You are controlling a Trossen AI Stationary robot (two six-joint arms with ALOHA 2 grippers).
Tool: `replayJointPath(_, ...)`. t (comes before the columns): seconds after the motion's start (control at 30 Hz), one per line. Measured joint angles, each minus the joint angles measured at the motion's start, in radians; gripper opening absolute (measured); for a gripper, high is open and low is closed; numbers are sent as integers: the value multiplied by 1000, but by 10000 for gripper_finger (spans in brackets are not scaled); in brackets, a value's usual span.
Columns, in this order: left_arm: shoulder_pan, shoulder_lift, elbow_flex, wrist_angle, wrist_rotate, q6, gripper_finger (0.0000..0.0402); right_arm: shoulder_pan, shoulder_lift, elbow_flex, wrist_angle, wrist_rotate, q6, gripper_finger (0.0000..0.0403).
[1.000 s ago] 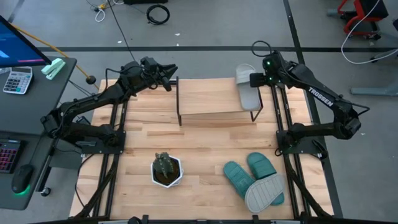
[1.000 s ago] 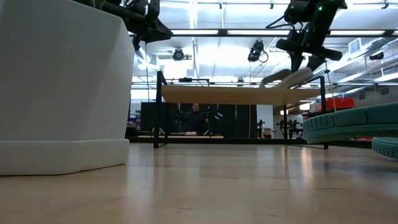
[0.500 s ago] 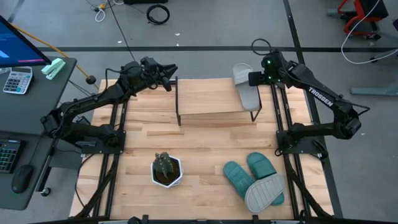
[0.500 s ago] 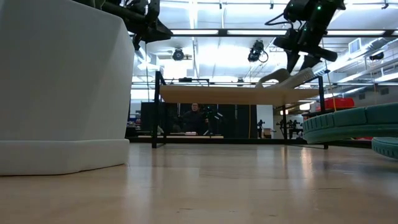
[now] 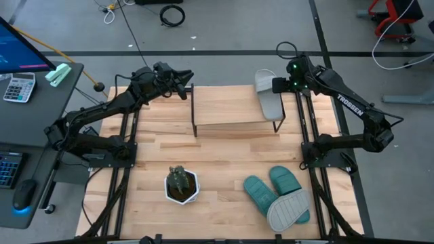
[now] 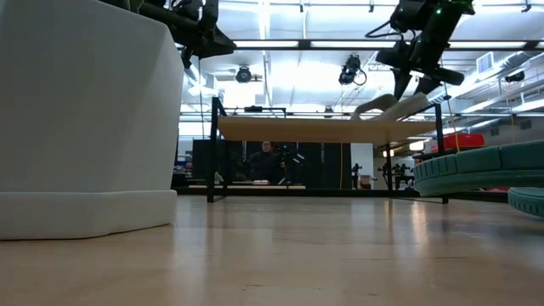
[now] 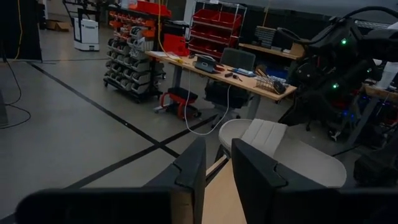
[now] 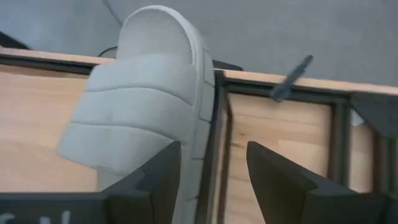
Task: Pick and place slides into the shelf
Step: Put the top gray slide on the shelf
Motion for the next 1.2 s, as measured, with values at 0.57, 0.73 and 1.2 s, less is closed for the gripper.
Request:
replayJointPath(0.57, 0, 0, 0, -15, 0, -6, 85, 3, 0, 0, -9, -69, -35, 190)
replayJointPath(0.73, 0, 0, 0, -16, 0, -6, 79, 1, -3, 0, -35, -57, -36, 190)
replayJointPath(1.2, 0, 0, 0, -17, 0, -4, 89, 49, -25, 117, -24, -44, -548, 190)
